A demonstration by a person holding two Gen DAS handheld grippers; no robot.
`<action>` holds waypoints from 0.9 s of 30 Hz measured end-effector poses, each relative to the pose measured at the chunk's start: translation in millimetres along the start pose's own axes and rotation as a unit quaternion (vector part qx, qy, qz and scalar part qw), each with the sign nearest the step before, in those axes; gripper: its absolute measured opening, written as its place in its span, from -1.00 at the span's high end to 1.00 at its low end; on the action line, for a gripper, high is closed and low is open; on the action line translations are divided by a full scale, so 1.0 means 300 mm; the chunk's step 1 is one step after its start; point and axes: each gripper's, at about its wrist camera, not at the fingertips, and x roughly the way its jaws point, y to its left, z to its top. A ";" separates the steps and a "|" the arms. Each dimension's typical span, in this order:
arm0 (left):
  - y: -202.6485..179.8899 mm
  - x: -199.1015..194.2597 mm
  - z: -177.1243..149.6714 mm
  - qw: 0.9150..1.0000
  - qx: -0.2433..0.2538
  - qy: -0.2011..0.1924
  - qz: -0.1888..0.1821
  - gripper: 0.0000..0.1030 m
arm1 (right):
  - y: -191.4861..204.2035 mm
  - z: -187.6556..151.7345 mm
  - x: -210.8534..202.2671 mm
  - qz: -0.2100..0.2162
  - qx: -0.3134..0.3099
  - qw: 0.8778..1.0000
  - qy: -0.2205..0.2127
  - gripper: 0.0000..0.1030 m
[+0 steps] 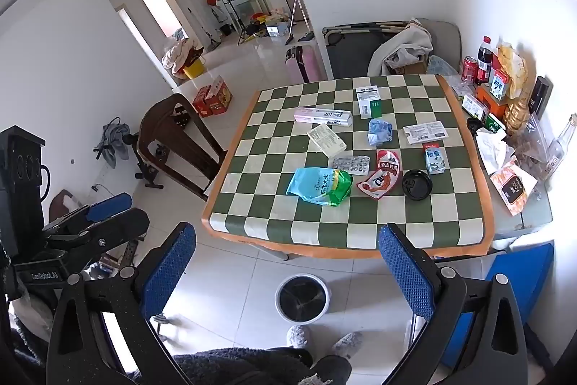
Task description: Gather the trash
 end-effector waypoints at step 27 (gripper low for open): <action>0.002 -0.005 -0.002 1.000 -0.005 -0.008 -0.006 -1.00 | 0.017 0.030 0.007 0.008 -0.001 1.000 -0.004 -0.99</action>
